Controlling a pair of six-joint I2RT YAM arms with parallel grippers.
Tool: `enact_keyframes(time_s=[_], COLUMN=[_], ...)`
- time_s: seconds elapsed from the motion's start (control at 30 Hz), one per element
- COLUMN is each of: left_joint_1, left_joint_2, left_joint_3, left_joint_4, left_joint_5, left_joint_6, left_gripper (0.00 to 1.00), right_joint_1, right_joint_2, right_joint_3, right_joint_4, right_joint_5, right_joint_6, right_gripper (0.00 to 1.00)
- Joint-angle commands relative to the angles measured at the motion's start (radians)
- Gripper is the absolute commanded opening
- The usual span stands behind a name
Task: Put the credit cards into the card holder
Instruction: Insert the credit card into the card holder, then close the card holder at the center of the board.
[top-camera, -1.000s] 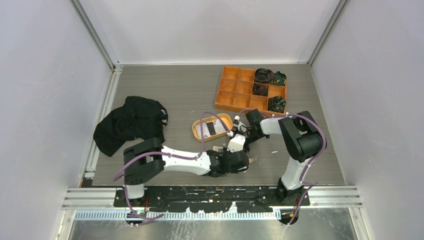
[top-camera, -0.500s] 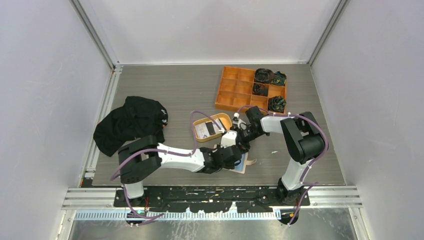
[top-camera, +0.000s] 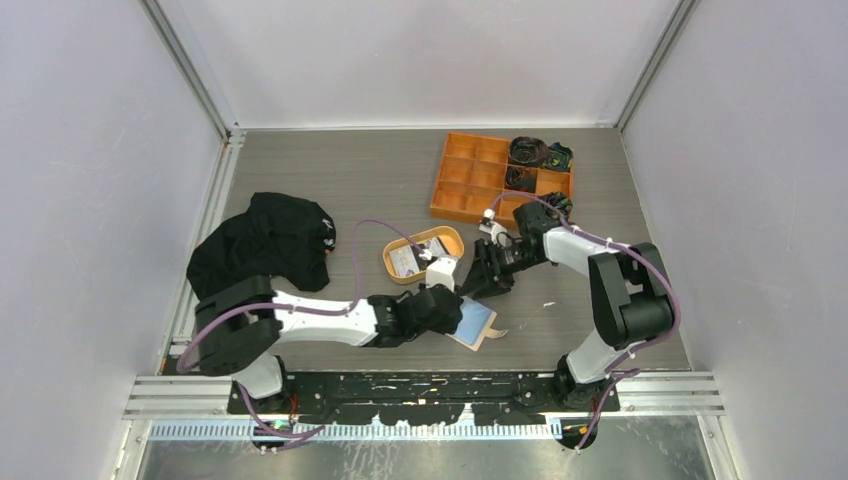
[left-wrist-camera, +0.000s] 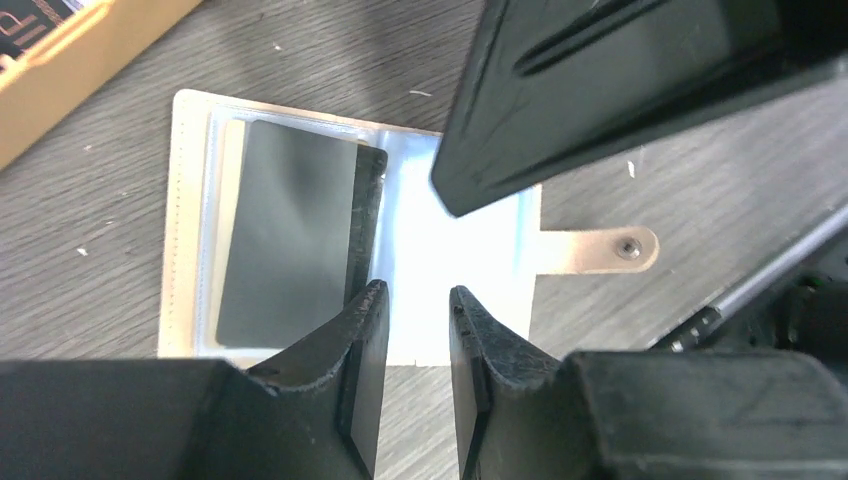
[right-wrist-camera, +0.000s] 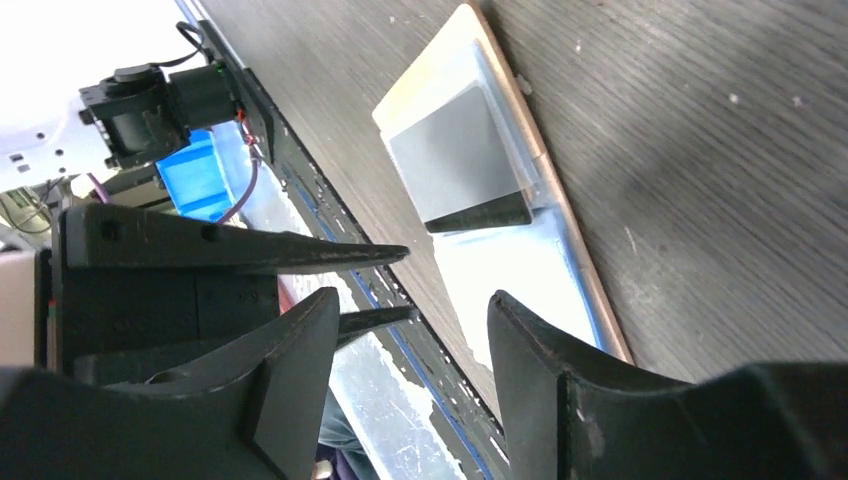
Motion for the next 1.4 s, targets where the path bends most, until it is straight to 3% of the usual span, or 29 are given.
enact_keyframes(time_s=[0.0, 0.13, 0.2, 0.3, 0.37, 0.43, 0.53, 0.57, 0.8, 1.37], left_joint_1=[0.002, 0.048, 0.092, 0.179, 0.243, 0.286, 0.321, 0.327, 0.346, 0.348], left_joint_2=[-0.147, -0.244, -0.291, -0.341, -0.355, -0.351, -0.335, -0.327, -0.237, -0.091], left_joint_3=[-0.075, -0.173, -0.245, -0.351, -0.395, -0.411, -0.408, -0.405, -0.369, -0.383], left_joint_4=[0.135, 0.098, 0.118, 0.208, 0.249, 0.258, 0.267, 0.268, 0.292, 0.443], left_joint_5=[0.005, 0.023, 0.063, 0.148, 0.219, 0.261, 0.300, 0.303, 0.368, 0.487], left_joint_6=[0.081, 0.062, 0.025, -0.049, -0.086, -0.103, -0.109, -0.109, -0.104, -0.163], left_gripper=[0.30, 0.31, 0.31, 0.37, 0.38, 0.39, 0.39, 0.39, 0.39, 0.35], right_joint_1=[-0.036, -0.037, -0.033, 0.018, 0.111, 0.215, 0.343, 0.363, 0.493, 0.577], right_joint_2=[-0.117, -0.245, -0.330, -0.455, -0.504, -0.518, -0.465, -0.439, -0.258, -0.106], right_joint_3=[0.049, 0.092, 0.074, 0.003, -0.026, -0.046, -0.057, -0.056, -0.042, -0.034], right_joint_4=[-0.096, -0.263, -0.313, -0.456, -0.453, -0.342, -0.233, -0.211, -0.090, 0.090], right_joint_5=[-0.100, -0.125, -0.138, -0.121, 0.004, 0.145, 0.294, 0.317, 0.499, 0.718], right_joint_6=[-0.179, -0.518, -0.726, -1.271, -1.428, -1.385, -1.392, -1.407, -1.391, -1.296], right_gripper=[0.61, 0.58, 0.47, 0.32, 0.30, 0.23, 0.03, 0.01, 0.01, 0.01])
